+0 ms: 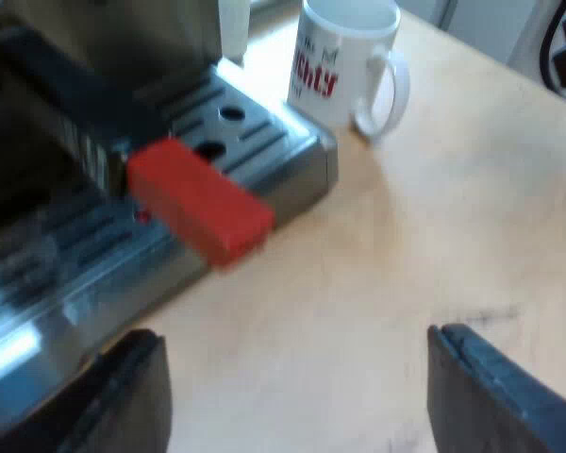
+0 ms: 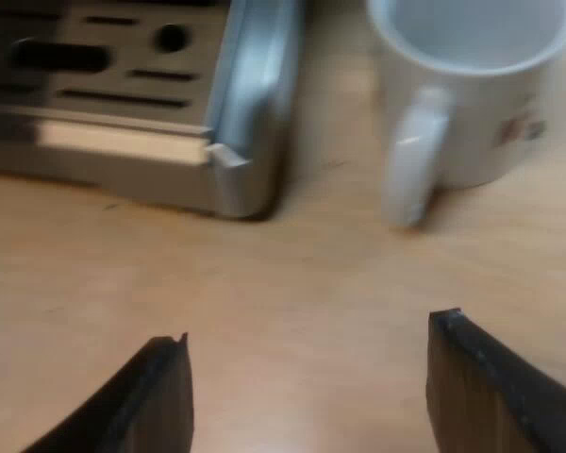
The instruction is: Remove mug from coffee machine
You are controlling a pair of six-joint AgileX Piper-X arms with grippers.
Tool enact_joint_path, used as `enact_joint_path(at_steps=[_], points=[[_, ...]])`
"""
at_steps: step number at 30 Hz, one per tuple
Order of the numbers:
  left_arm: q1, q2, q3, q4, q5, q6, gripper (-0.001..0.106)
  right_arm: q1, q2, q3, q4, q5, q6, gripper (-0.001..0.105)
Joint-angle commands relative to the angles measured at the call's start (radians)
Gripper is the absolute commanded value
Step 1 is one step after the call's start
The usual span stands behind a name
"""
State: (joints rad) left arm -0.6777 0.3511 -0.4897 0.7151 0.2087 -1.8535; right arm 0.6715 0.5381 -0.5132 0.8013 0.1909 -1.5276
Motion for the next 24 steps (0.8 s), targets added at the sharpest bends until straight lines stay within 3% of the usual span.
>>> enact_joint_path(at_steps=[1, 5, 10, 14, 16, 24], points=[[-0.005, -0.001, -0.048, 0.075, -0.018, -0.006, 0.061, 0.001, -0.004, -0.054, 0.016, -0.088, 0.058, 0.056], [-0.005, -0.003, -0.101, 0.143, -0.065, -0.006, 0.061, 0.001, -0.004, -0.114, 0.074, -0.064, 0.099, 0.056], [-0.005, -0.003, -0.163, 0.200, -0.086, -0.010, 0.061, 0.001, -0.001, -0.199, 0.191, -0.062, 0.091, 0.056], [0.004, 0.035, -0.246, 0.234, -0.086, -0.053, 0.061, 0.001, 0.023, -0.264, 0.244, -0.035, 0.055, 0.056], [0.035, 0.065, -0.282, 0.234, -0.081, -0.053, 0.061, 0.001, 0.053, -0.311, 0.263, -0.030, 0.026, 0.056], [0.177, 0.128, -0.332, 0.234, -0.053, -0.049, 0.061, -0.019, 0.183, -0.405, 0.265, -0.012, 0.025, 0.056]])
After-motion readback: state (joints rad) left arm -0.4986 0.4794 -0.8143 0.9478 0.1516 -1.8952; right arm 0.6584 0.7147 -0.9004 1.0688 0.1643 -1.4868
